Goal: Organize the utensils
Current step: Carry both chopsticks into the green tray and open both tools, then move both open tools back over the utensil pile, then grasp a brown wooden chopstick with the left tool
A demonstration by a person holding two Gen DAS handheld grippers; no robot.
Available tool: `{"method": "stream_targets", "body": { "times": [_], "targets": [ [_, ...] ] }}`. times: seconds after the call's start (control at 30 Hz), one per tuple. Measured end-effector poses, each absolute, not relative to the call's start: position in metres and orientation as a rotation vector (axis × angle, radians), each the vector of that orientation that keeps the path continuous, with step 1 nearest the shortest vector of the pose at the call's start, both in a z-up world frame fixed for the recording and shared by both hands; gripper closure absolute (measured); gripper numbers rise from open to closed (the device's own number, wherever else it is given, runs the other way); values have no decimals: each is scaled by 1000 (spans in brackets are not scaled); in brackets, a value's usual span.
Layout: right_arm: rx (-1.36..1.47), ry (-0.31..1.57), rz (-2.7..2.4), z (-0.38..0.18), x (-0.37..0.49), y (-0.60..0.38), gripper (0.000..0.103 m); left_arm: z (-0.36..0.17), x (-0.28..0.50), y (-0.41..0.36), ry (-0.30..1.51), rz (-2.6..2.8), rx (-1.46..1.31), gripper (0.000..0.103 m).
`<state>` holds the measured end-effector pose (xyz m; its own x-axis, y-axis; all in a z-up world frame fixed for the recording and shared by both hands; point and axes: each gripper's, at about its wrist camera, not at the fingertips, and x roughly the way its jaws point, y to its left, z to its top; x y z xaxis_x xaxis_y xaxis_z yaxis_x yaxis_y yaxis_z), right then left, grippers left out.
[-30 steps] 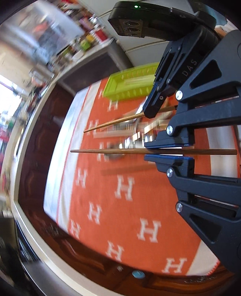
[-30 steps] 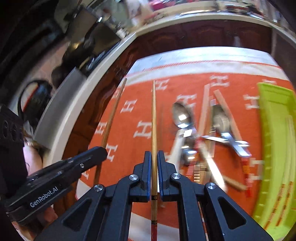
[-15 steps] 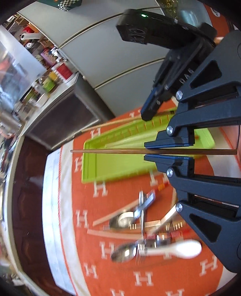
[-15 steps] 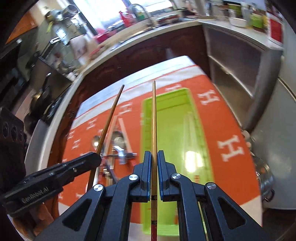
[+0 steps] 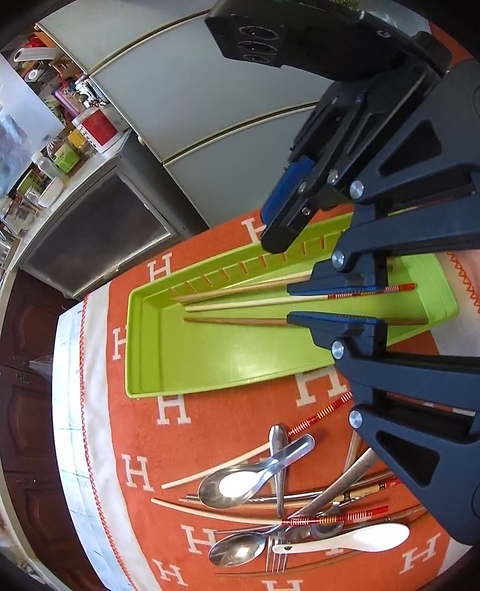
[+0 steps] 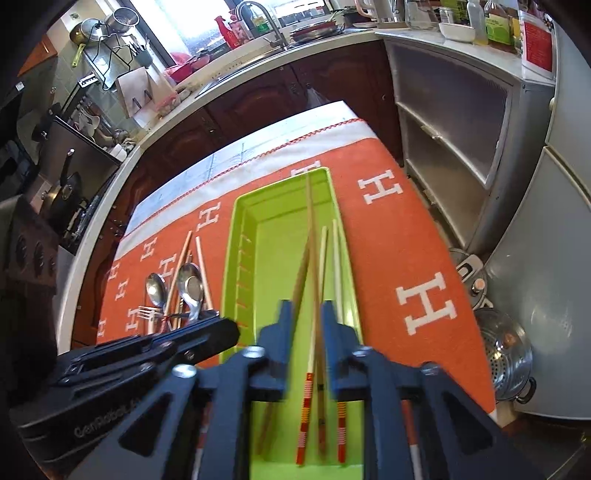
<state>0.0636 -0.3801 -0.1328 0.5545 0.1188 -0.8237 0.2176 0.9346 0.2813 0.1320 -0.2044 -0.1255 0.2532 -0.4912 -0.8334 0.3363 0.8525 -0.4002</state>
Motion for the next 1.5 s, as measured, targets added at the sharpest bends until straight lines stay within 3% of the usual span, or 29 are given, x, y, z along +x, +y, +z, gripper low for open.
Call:
{"method": "stream_targets", "body": {
  "times": [0.03,0.3,0.43,0.73,1.13,1.5],
  "targets": [
    [373,982,-66,-133,64,-381,66,-125,132,-202,1187,-560,-145,98],
    [331,971,-47,-128,60,-362,66,-114,120,-177,1155,-507,-68,98],
    [318,972,-18,-123,55,-347,66,-105,113,-155,1132,-477,-63,83],
    [259,967,59,-108,41,-306,66,-81,93,-91,1032,-363,-15,70],
    [187,957,158,-91,33,-258,66,-77,73,-3,988,-213,-54,69],
    [159,1000,221,-96,48,-219,66,-103,80,24,987,-171,-73,69]
  ]
}}
